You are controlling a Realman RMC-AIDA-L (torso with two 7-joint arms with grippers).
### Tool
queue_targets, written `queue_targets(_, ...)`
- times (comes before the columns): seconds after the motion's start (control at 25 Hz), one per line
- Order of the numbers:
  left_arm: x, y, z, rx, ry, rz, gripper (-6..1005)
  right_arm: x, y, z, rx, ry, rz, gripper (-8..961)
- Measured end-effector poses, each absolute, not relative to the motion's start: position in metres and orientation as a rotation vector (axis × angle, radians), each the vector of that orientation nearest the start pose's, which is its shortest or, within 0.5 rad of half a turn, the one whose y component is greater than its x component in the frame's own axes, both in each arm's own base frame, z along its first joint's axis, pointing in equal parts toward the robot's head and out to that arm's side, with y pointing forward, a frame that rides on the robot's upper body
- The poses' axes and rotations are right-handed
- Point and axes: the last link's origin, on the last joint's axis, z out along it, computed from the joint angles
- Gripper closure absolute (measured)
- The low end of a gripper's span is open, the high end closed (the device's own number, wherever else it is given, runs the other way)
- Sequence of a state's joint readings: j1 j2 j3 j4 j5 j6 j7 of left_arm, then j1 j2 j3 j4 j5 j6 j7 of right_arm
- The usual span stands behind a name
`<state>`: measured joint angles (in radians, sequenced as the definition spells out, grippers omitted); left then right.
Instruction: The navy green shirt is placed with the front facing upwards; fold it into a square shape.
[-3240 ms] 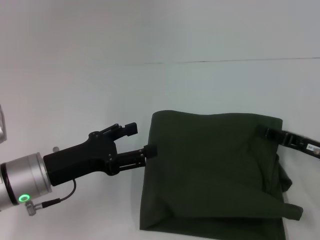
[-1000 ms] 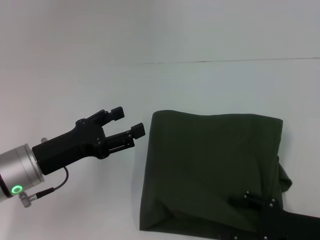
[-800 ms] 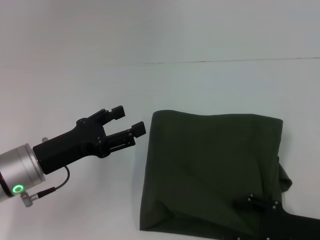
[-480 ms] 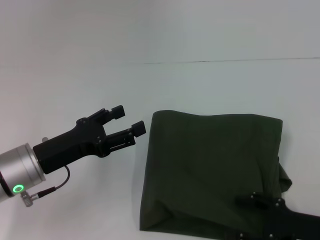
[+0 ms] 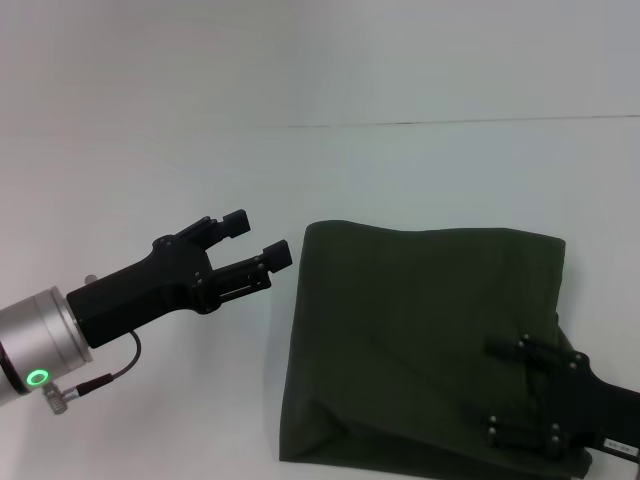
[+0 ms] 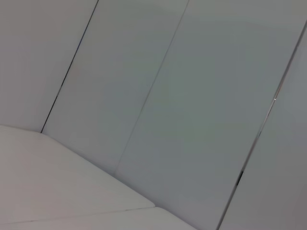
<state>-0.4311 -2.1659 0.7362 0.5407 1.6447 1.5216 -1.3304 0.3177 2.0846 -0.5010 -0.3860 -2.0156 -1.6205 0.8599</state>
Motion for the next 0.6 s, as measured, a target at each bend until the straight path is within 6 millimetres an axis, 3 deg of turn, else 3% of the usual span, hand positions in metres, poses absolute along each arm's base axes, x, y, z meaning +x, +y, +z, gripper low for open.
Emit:
queue_targets(0.32,-0.254,0.309,-0.027,-2.432,-0.815,-1.146,61,0.326,0.249,-0.038,-2.57,0.462,0.732,38)
queue_targets(0.6,-0.254,0.309,-0.028,-2.433,-0.818,-1.147,62,0.33,0.247,-0.045,-2.601,0.428,0.67,38)
